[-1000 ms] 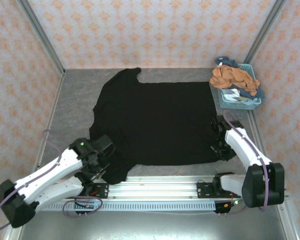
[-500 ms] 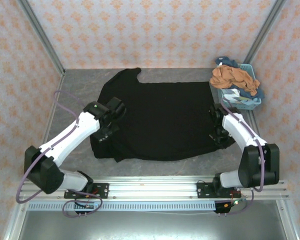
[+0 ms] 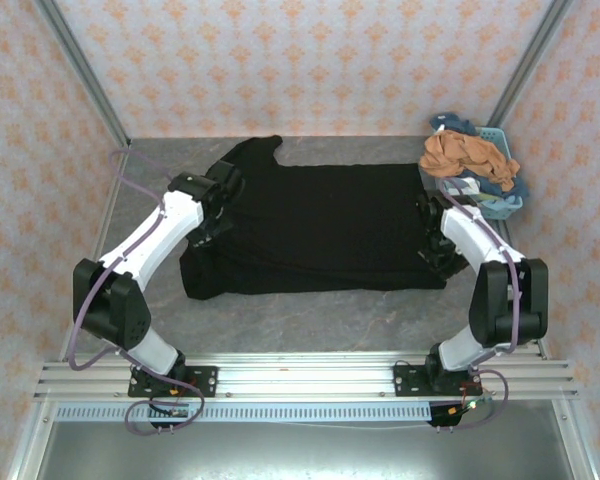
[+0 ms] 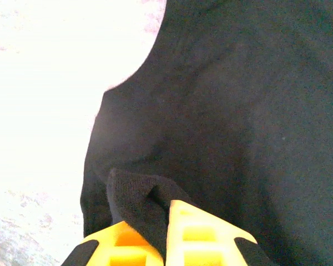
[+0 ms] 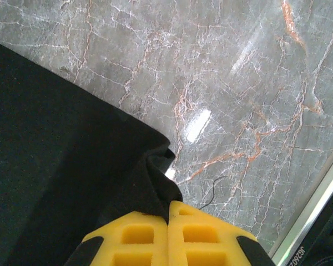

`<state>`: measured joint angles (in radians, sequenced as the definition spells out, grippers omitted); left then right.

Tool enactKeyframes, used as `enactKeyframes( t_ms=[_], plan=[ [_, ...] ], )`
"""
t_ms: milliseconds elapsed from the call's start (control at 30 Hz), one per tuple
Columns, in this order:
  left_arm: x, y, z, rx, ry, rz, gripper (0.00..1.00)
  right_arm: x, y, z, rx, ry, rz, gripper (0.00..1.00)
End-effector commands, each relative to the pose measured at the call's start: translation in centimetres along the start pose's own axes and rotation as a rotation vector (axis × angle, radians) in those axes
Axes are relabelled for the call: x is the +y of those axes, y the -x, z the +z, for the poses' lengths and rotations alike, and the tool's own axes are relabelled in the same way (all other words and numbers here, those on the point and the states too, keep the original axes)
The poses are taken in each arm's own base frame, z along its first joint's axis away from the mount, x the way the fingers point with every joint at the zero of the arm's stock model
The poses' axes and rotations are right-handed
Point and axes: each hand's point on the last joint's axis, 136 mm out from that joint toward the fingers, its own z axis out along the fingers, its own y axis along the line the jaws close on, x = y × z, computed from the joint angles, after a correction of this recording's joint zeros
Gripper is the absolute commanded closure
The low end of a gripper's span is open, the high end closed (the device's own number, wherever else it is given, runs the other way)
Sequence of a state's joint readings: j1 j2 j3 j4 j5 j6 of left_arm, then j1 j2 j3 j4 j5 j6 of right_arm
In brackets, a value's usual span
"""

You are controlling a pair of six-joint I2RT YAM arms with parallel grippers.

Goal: Fold and stack the t-shirts

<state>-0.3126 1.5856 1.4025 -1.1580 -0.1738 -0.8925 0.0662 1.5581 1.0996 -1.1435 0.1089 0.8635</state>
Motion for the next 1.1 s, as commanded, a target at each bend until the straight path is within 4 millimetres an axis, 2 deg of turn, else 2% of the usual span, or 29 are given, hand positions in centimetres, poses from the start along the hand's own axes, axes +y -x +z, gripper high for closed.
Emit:
enactKeyframes(
  t_ms=[0,400,1067],
  plan=[
    [-0.3,2.3,-0.3,-0.071,0.004,0.017,1.0,0.7,1.8,-0.4,-0.057,-0.008,0.012,1.0],
    [-1.8,5.8,0.1,-0.136,0.029,0.054,1.0,4.1,3.8,-0.1,-0.067,0.001,0.011,1.0],
    [-3.9,9.8,1.7,-0.205,0.127,0.15,1.0,7.3,5.8,-0.2,-0.095,0.015,0.008,1.0]
  ],
)
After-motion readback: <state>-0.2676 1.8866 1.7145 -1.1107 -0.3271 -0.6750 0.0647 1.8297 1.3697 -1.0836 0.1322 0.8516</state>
